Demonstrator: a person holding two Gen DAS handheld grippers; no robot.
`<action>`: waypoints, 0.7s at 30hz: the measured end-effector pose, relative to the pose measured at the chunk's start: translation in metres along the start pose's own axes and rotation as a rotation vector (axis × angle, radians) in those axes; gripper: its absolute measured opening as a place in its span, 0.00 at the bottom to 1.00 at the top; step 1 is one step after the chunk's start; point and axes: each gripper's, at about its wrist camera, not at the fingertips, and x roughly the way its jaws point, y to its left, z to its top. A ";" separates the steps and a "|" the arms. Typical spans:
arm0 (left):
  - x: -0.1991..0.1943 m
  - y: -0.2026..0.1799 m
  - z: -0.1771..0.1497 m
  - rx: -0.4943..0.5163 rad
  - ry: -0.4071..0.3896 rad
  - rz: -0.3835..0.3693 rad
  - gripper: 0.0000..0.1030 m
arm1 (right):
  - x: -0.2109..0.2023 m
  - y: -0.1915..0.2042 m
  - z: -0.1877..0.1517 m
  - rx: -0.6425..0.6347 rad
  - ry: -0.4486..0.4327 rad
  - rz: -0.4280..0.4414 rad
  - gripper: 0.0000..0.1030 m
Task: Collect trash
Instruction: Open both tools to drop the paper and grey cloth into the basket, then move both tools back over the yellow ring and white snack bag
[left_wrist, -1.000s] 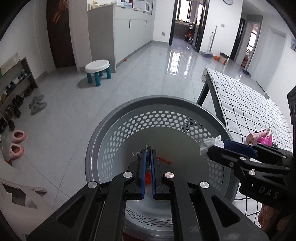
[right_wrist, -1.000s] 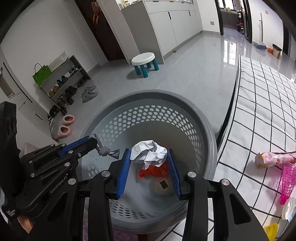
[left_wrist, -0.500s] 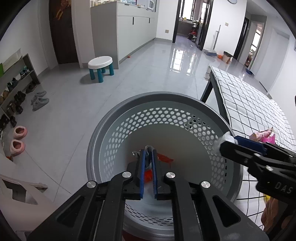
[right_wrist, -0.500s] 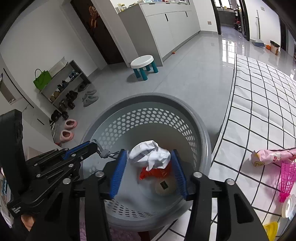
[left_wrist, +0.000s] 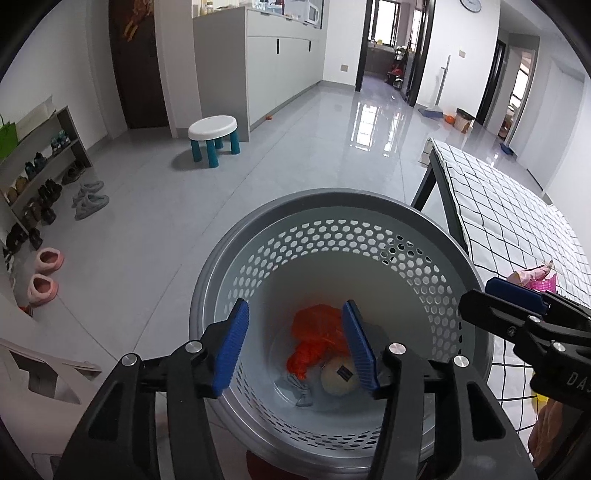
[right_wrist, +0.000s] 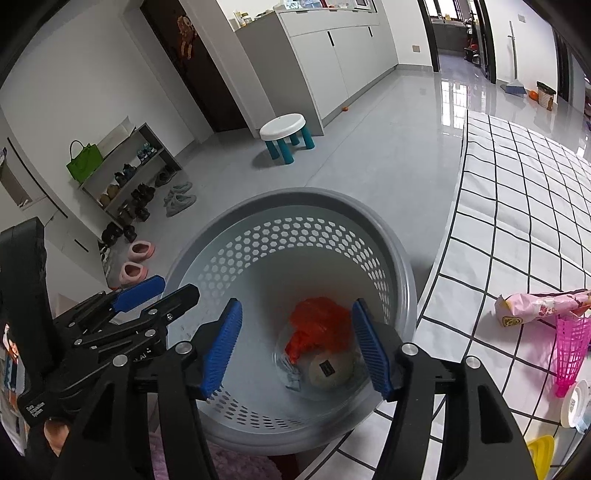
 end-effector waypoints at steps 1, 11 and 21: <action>0.000 0.001 0.000 -0.002 -0.001 0.003 0.54 | 0.000 0.000 0.000 0.001 -0.001 0.000 0.58; -0.007 0.003 0.002 -0.019 -0.039 0.018 0.81 | -0.006 -0.001 -0.003 0.006 -0.010 -0.017 0.61; -0.018 0.004 0.002 -0.041 -0.076 -0.003 0.93 | -0.015 -0.006 -0.009 0.016 -0.030 -0.041 0.64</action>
